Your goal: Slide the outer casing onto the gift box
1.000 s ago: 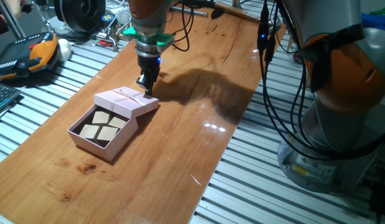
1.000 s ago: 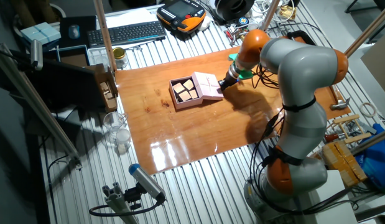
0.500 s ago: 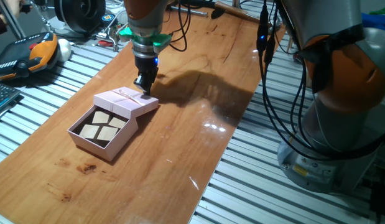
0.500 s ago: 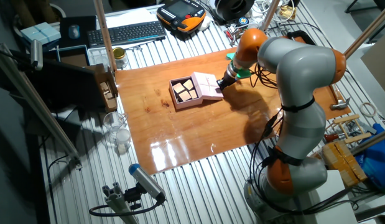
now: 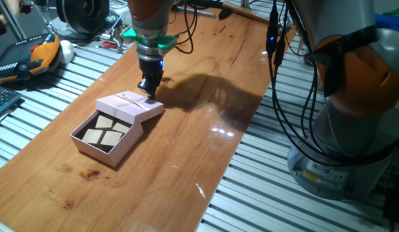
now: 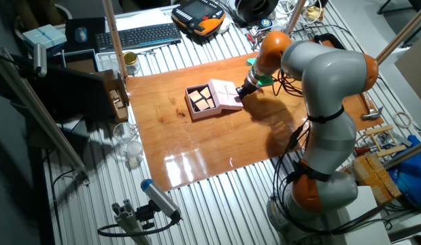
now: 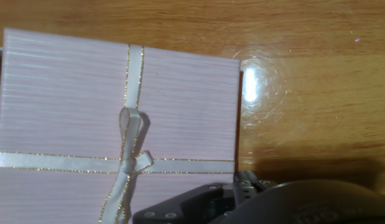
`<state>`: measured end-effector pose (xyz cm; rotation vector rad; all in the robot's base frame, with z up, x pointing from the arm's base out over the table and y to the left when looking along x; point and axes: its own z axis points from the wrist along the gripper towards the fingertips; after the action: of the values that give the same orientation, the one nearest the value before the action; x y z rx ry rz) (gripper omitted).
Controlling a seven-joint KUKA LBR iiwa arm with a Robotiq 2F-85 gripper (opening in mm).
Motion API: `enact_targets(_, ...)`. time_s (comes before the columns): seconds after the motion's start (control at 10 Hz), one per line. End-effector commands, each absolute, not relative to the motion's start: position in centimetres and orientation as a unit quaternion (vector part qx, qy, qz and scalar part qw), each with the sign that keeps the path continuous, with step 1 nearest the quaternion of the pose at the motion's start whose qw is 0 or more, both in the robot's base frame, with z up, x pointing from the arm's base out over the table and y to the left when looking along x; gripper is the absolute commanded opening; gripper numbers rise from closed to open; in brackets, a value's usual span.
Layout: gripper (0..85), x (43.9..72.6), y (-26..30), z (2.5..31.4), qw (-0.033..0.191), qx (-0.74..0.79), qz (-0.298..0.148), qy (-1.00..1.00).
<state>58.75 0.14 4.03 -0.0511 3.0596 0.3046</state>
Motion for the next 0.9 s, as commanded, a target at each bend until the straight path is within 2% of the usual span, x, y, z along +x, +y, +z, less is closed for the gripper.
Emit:
enact_targets(0.0,0.0,58.73,0.30,4.14,0.033,-0.016,0.099,0.994)
enact_targets(0.8,0.0,58.82,0.88,3.89,0.036,-0.012,0.099,0.994)
